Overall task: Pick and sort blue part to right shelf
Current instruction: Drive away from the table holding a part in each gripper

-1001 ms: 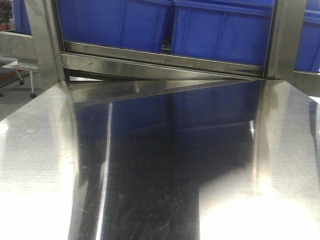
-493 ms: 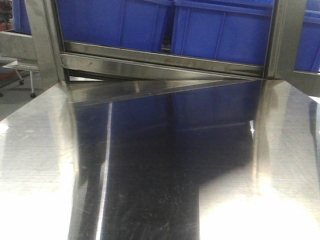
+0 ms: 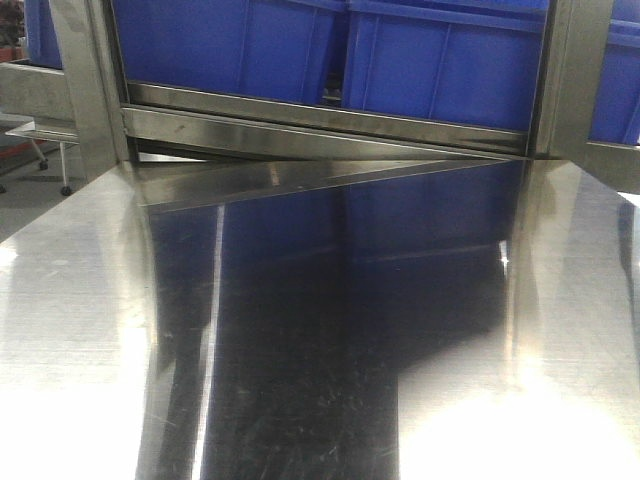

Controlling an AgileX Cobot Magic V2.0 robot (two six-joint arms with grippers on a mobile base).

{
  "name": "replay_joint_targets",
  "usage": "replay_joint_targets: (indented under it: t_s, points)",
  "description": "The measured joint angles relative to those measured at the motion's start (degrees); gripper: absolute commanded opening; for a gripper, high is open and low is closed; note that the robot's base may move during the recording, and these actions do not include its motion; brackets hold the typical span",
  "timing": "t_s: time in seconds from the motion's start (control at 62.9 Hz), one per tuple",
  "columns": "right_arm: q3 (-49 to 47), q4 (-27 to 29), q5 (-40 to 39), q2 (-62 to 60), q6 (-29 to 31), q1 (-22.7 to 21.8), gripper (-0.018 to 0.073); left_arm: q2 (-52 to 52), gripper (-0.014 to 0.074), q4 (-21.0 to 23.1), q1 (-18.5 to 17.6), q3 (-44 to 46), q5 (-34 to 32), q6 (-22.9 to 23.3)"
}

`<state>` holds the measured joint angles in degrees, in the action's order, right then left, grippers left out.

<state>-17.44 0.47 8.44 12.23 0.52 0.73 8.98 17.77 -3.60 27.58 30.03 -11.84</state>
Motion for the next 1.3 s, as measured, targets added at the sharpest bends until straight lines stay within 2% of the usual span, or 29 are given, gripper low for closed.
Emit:
replay_joint_targets:
  t_s: [1.303]
  points:
    - [0.0,0.0,0.0,0.0,0.0,0.0,0.0414,-0.04,0.027,0.0,0.0,0.0,0.35,0.0]
